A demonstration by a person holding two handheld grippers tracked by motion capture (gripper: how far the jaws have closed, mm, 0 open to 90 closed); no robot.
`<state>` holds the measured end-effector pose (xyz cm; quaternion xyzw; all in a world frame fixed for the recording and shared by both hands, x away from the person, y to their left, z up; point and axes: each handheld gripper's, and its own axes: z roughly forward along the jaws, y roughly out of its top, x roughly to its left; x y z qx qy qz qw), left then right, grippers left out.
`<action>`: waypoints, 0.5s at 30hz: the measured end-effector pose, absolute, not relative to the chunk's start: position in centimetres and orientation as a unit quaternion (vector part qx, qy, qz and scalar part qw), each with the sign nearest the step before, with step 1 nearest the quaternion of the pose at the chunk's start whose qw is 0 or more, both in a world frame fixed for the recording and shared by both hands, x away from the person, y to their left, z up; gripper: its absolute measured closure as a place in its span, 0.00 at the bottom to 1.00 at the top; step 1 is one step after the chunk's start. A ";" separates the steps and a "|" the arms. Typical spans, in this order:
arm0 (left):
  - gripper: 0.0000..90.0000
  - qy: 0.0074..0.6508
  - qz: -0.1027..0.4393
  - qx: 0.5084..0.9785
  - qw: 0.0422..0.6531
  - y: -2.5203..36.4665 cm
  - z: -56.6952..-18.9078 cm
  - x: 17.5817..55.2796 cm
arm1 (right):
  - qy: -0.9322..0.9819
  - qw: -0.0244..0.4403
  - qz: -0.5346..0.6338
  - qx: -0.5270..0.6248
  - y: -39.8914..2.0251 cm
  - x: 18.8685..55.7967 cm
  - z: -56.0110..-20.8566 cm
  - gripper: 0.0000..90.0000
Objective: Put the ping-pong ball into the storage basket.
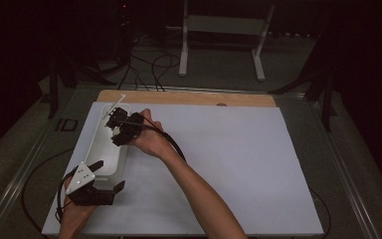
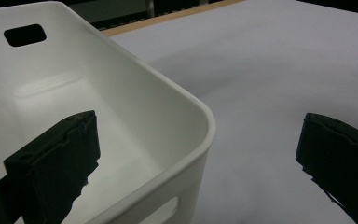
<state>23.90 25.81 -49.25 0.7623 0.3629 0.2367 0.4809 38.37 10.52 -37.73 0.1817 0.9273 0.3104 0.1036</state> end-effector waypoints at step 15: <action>0.00 0.363 0.237 0.763 0.481 25.8 -49.3 23.9 | 0.927 0.093 0.312 0.184 11.2 38.4 -38.1 0.56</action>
